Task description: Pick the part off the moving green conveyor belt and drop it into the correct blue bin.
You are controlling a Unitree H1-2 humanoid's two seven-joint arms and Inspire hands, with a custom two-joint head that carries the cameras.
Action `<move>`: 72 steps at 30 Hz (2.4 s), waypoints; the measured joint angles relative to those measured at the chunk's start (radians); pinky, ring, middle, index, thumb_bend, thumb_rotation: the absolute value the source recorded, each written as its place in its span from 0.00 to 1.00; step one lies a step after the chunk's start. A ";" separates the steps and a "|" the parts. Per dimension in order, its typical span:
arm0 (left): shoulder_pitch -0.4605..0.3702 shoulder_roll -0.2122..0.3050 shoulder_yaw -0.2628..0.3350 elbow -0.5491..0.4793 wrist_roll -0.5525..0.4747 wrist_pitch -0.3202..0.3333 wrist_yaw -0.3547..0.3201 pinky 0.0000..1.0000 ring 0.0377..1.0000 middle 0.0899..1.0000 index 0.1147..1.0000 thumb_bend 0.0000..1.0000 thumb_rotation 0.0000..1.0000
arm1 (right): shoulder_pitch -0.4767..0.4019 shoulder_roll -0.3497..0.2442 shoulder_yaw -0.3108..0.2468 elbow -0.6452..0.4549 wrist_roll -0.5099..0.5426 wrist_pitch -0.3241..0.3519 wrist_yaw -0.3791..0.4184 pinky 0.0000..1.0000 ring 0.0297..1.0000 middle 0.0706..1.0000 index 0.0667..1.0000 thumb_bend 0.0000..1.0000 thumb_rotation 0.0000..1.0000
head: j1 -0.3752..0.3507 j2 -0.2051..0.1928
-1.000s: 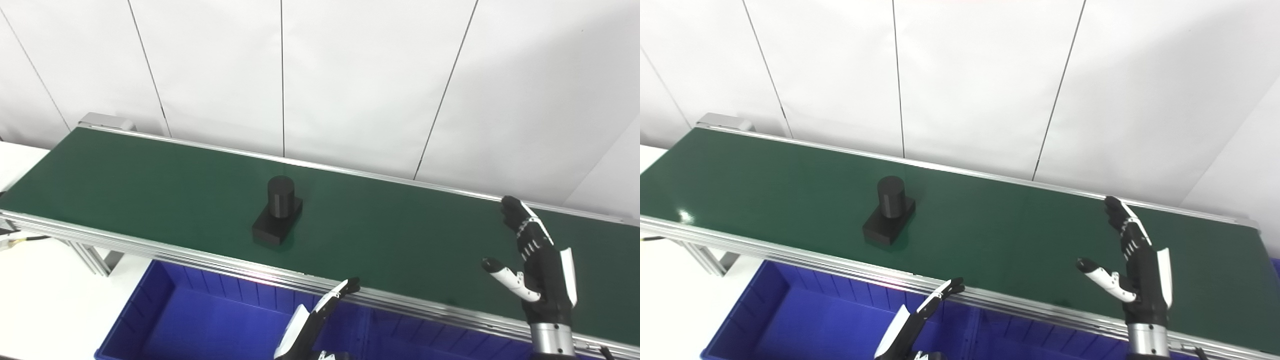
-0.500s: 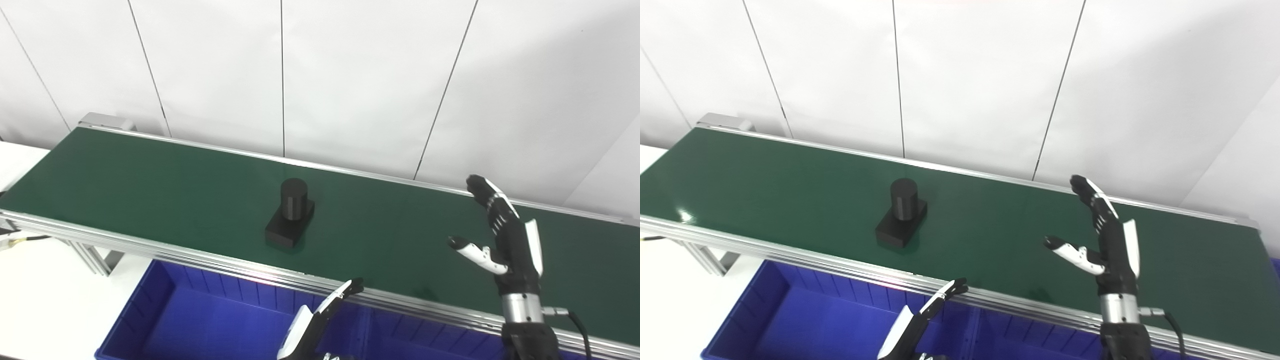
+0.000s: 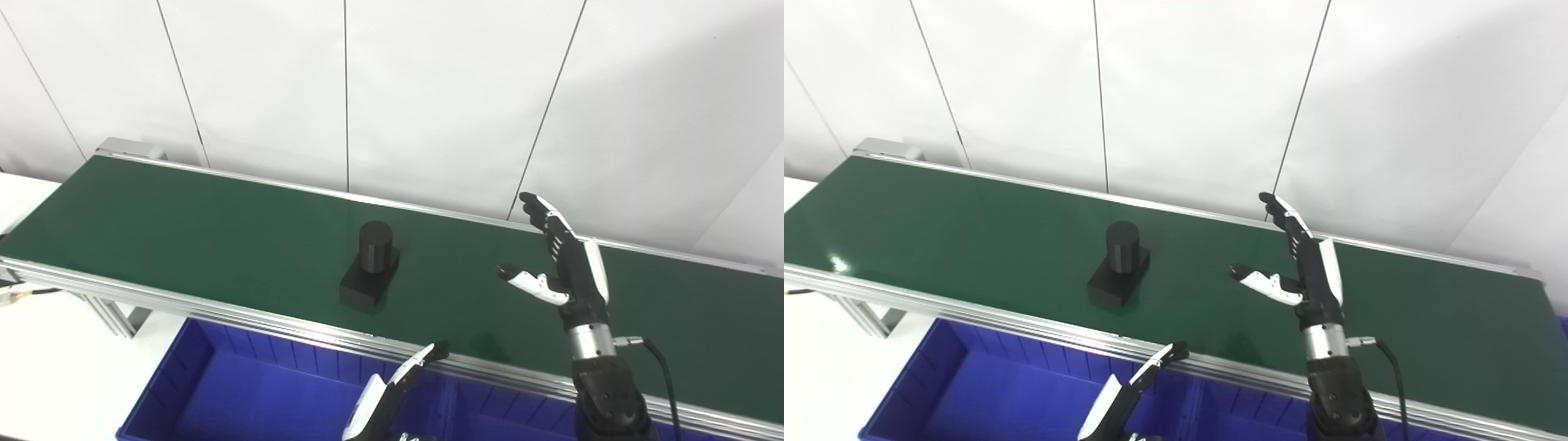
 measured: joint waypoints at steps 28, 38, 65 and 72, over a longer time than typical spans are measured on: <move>0.023 -0.031 0.015 -0.042 0.032 0.000 0.008 0.96 0.93 0.87 0.90 0.89 1.00 | -0.181 0.053 0.090 0.337 -0.172 0.032 -0.065 0.65 0.79 0.86 0.85 0.99 0.42 | 0.025 0.011; 0.032 -0.052 0.019 -0.045 0.052 0.000 0.009 0.93 0.91 0.85 0.87 0.91 0.98 | -0.238 0.062 0.099 0.459 -0.171 0.039 -0.084 0.58 0.70 0.83 0.84 1.00 0.40 | 0.032 0.008; 0.042 -0.056 0.035 -0.078 0.071 -0.001 -0.001 0.92 0.90 0.85 0.86 0.93 0.97 | -0.307 0.074 0.193 0.625 -0.287 0.089 -0.284 0.32 0.35 0.43 0.51 0.52 0.00 | 0.041 0.015; 0.046 -0.057 0.041 -0.084 0.071 -0.001 -0.004 0.93 0.90 0.85 0.86 0.94 0.97 | -0.308 0.072 0.212 0.613 -0.304 0.121 -0.307 0.31 0.35 0.43 0.52 0.51 0.00 | 0.032 0.018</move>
